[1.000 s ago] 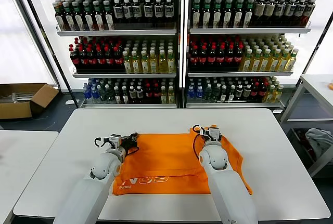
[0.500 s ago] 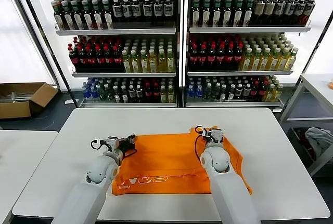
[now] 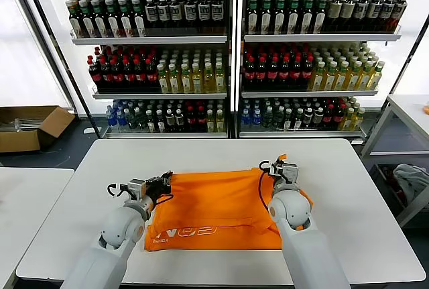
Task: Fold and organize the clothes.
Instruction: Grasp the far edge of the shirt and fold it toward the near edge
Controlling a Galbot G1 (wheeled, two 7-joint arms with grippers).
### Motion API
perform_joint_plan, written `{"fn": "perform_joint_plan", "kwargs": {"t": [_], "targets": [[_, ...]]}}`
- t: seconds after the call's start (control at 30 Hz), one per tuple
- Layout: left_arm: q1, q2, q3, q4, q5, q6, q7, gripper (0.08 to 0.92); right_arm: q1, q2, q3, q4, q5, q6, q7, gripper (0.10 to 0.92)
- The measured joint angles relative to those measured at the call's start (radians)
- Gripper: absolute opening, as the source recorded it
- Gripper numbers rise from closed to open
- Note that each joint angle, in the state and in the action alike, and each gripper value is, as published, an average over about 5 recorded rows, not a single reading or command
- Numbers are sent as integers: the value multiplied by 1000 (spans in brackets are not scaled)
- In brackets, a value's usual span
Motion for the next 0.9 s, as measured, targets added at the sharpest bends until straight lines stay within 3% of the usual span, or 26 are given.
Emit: {"fn": "perform_joint_plan", "kwargs": {"t": [0.53, 0.9], "targets": [[237, -18, -64, -204, 76, -27, 24, 91, -301, 6, 35, 224, -62, 32, 7, 111], [362, -38, -85, -247, 134, -49, 46, 91, -454, 12, 44, 274, -91, 71, 1, 111]]}}
